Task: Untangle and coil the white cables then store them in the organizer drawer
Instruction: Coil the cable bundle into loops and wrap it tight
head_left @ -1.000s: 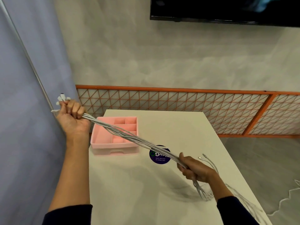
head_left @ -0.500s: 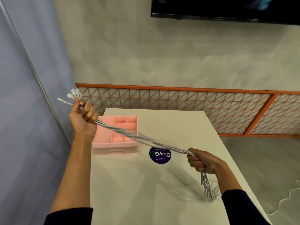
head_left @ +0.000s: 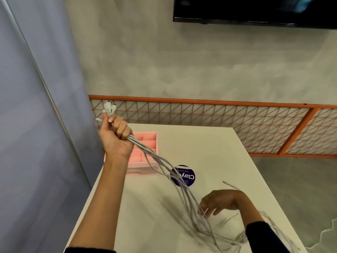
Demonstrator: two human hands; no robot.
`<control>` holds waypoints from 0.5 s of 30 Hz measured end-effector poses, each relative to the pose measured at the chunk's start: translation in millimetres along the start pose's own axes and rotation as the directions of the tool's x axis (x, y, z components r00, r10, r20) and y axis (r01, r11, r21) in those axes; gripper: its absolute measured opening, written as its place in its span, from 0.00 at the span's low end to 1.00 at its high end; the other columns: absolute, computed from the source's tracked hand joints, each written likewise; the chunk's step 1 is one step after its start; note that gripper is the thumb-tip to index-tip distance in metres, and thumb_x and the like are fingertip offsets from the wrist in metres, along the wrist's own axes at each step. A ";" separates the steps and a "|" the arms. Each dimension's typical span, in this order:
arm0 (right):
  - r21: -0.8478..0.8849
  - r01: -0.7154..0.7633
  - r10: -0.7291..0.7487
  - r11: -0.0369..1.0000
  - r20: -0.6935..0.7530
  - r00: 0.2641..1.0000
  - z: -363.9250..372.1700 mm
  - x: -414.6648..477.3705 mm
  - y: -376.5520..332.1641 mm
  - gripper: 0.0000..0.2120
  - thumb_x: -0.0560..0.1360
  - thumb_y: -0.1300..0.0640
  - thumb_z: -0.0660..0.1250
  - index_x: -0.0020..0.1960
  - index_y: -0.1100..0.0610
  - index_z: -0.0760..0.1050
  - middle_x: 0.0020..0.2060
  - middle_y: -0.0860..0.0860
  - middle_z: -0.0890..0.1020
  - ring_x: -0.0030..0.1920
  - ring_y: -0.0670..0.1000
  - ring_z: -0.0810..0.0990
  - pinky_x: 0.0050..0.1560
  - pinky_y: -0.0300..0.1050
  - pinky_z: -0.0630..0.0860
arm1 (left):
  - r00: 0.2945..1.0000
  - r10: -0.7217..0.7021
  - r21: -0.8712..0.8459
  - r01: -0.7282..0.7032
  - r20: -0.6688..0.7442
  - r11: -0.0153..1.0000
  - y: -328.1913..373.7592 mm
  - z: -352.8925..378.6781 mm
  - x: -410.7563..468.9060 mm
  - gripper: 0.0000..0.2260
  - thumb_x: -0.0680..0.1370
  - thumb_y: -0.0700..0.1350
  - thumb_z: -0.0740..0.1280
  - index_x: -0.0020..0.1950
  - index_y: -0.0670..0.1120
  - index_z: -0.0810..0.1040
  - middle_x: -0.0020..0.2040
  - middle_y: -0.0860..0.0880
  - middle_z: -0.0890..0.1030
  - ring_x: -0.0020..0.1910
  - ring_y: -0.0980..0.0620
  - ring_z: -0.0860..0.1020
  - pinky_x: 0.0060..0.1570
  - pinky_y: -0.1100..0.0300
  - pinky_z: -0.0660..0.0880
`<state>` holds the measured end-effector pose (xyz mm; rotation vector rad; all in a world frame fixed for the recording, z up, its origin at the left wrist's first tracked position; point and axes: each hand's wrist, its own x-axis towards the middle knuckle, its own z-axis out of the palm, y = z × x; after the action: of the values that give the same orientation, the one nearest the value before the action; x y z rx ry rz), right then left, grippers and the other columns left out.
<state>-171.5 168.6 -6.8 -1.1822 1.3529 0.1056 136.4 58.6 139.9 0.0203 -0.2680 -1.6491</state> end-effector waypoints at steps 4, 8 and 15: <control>-0.026 0.238 -0.229 0.971 -0.392 0.891 6.8 -3.0 -58.4 0.16 0.80 0.45 0.59 0.62 0.51 0.74 0.56 0.48 0.78 0.57 0.46 0.75 0.50 0.36 0.70 | 0.996 -0.076 0.106 0.071 0.050 0.992 -26.5 22.9 -6.4 0.25 0.83 0.54 0.52 0.28 0.49 0.68 0.21 0.55 0.57 0.21 0.57 0.49 0.14 0.68 0.50; -0.001 0.703 -0.604 0.711 -0.513 0.610 30.6 -25.8 -133.5 0.28 0.77 0.37 0.50 0.70 0.51 0.68 0.63 0.43 0.75 0.65 0.43 0.72 0.65 0.38 0.68 | 0.993 -0.104 0.167 0.094 0.053 0.981 -49.0 33.9 -11.0 0.25 0.83 0.55 0.53 0.26 0.49 0.68 0.19 0.54 0.60 0.18 0.58 0.51 0.14 0.68 0.50; 0.285 0.710 -0.678 0.643 -0.218 0.702 39.6 -31.4 -157.5 0.22 0.79 0.41 0.54 0.33 0.55 0.66 0.22 0.45 0.62 0.22 0.42 0.57 0.24 0.35 0.56 | 0.977 -0.171 0.209 0.142 0.126 0.968 -36.5 29.8 -6.5 0.27 0.81 0.61 0.52 0.25 0.50 0.64 0.22 0.54 0.52 0.19 0.56 0.49 0.15 0.67 0.49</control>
<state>-49.5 139.9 101.1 -1.3289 0.8471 -0.7382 96.1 72.4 161.1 0.0765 -0.5525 -1.7783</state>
